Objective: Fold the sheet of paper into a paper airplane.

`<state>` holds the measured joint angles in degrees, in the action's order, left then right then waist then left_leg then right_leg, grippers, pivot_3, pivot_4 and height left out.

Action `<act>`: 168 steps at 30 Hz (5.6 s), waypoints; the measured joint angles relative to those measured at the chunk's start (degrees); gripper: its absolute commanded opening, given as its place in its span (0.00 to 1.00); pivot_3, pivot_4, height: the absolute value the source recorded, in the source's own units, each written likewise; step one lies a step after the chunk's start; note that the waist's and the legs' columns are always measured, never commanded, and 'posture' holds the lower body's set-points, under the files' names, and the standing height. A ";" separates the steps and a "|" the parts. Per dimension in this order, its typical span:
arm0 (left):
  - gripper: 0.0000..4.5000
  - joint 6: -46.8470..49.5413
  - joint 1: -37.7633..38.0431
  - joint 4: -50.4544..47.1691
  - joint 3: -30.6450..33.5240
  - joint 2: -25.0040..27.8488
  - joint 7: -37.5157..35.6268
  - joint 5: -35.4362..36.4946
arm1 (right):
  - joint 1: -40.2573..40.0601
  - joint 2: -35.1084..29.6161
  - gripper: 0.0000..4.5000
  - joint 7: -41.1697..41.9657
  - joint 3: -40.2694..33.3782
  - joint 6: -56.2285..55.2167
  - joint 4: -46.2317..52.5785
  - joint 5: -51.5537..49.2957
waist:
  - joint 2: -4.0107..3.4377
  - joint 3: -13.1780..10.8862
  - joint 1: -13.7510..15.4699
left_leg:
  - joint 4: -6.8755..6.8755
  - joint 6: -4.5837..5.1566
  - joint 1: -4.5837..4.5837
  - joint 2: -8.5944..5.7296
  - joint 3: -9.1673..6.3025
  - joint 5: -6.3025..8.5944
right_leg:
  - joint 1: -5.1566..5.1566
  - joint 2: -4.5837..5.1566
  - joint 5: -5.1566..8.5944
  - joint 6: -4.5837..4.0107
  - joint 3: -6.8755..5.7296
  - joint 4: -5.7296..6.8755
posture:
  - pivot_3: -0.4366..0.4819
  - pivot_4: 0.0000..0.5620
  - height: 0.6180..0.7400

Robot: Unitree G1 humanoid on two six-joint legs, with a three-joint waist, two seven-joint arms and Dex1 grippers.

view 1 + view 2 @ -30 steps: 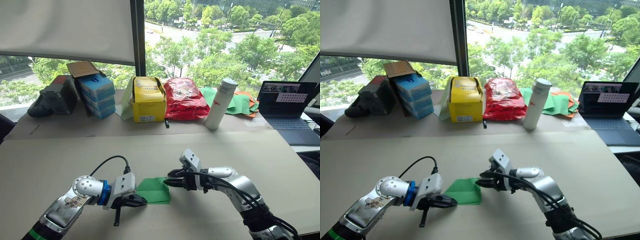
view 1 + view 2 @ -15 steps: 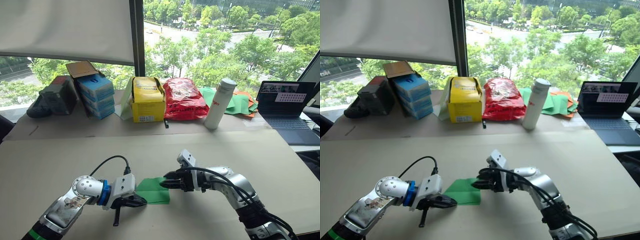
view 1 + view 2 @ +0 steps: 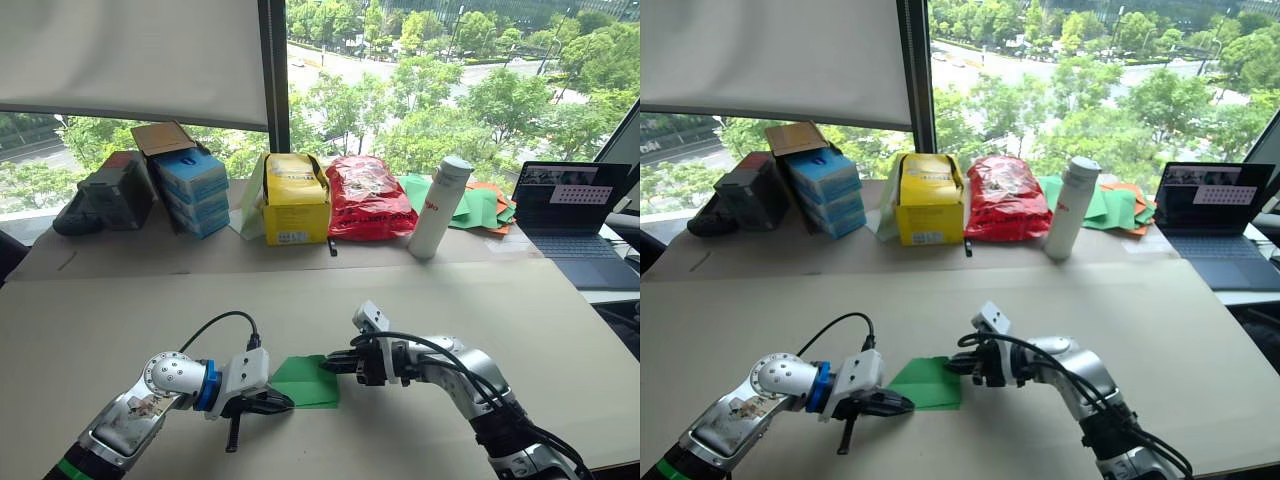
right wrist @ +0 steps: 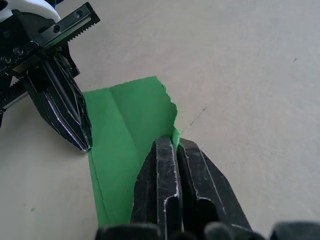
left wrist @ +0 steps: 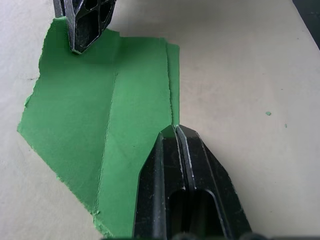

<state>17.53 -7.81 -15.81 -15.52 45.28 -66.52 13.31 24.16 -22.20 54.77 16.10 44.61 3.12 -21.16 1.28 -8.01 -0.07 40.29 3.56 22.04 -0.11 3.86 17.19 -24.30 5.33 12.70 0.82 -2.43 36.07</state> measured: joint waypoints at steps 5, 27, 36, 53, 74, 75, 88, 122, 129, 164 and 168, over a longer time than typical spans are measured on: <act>0.00 0.29 -0.02 -0.24 -0.08 0.02 0.07 0.01 | -1.76 -1.27 0.01 0.14 -0.01 -1.83 2.03 -0.23 | 0.00 0.00 0.03 | 0.00 0.01 0.01 0.00 0.00 0.01 | 0.00 0.02 0.00 0.00 -0.01 -0.01 | 0.48 0.27 1.00; 0.00 3.42 -0.59 -0.97 0.88 2.32 -0.88 0.42 | -10.54 -8.01 0.01 -2.21 7.70 -69.61 -5.10 27.42 | -0.01 -0.01 -0.05 | 0.00 -0.12 -0.20 0.00 0.14 -0.07 | 0.08 -0.12 0.02 0.03 -0.09 0.03 | 0.48 0.27 1.00; 0.00 3.52 -0.47 -0.59 1.22 2.81 -1.68 0.37 | -9.08 -11.60 0.01 -4.92 8.36 -84.47 -9.51 32.92 | -0.01 -0.01 0.19 | 0.01 -0.26 -0.21 -0.01 0.18 -0.15 | 0.08 -0.09 0.02 0.03 -0.05 0.02 | 0.48 0.27 1.00; 0.00 15.00 -9.29 -0.76 9.85 1.23 -1.03 11.56 | -6.93 -12.69 0.01 -6.18 10.23 -88.87 -11.45 35.73 | 0.01 0.00 0.05 | 0.02 -0.31 -0.26 0.04 0.12 -0.18 | 0.14 -0.12 0.03 0.00 0.06 0.09 | 0.48 0.27 1.00; 0.00 16.29 -11.65 -4.63 -0.08 -1.00 1.70 7.91 | -6.62 -12.61 0.01 -6.79 10.91 -85.98 -9.15 37.62 | 0.02 0.00 -0.52 | 0.01 -0.32 -0.29 0.05 0.16 -0.19 | 0.14 -0.17 0.03 0.00 0.17 0.09 | 0.48 0.27 1.00; 0.00 15.39 -11.51 -4.66 -0.66 -0.35 1.34 6.99 | -6.64 -12.61 0.01 -6.20 10.94 -84.90 -8.52 37.37 | 0.02 0.00 -0.54 | 0.00 -0.31 -0.30 0.05 0.16 -0.19 | 0.14 -0.17 0.03 0.00 0.17 0.09 | 0.48 0.27 1.00; 0.00 8.21 -8.80 -1.64 -2.76 0.44 -0.21 1.83 | -7.60 -13.55 0.65 -0.11 10.56 -71.61 2.20 32.96 | 0.02 0.00 -0.13 | 0.02 -0.20 -0.21 0.03 0.15 -0.12 | 0.10 -0.13 0.03 0.00 0.12 0.05 | 0.48 0.27 1.00; 0.00 2.78 -9.90 2.94 -4.37 -2.89 -1.63 -3.23 | -4.75 -8.96 0.01 1.37 11.42 -25.13 15.39 17.85 | 0.01 0.00 0.69 | 0.14 0.02 0.00 -0.02 0.15 0.01 | 0.02 -0.17 0.01 0.04 -0.22 0.03 | 0.48 0.27 1.00; 0.00 2.51 -9.06 2.90 -4.60 -2.91 -1.62 -3.78 | -5.13 -8.98 0.01 1.35 13.12 -22.80 15.18 18.96 | 0.02 0.00 0.69 | 0.14 0.02 -0.01 -0.02 0.15 0.01 | 0.02 -0.17 0.02 0.04 -0.21 0.03 | 0.48 0.27 1.00; 0.00 -2.41 -10.04 6.54 -6.92 -5.15 -1.63 -5.99 | -3.08 -18.70 0.01 2.62 18.27 -7.73 24.56 22.13 | -0.11 0.46 2.15 | 0.14 0.32 -0.51 -0.07 0.13 0.19 | 0.41 0.01 0.01 0.18 -0.23 -0.23 | 0.48 0.27 1.00; 0.00 -2.68 -10.25 6.80 -7.06 -5.18 -1.69 -6.17 | -4.82 -20.74 0.01 2.57 17.38 -7.73 26.35 22.13 | -0.11 0.50 2.47 | 0.14 0.39 -0.61 -0.07 0.12 0.23 | 0.52 0.10 0.02 0.22 -0.23 -0.29 | 0.48 0.27 1.00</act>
<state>14.85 -18.06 -9.01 -22.58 40.10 -68.20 7.15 19.34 -42.93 57.34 33.48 36.89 29.47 0.97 1.16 -7.51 2.40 40.43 3.95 21.43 -0.18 3.98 17.42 -23.78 5.42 12.73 1.04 -2.66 35.79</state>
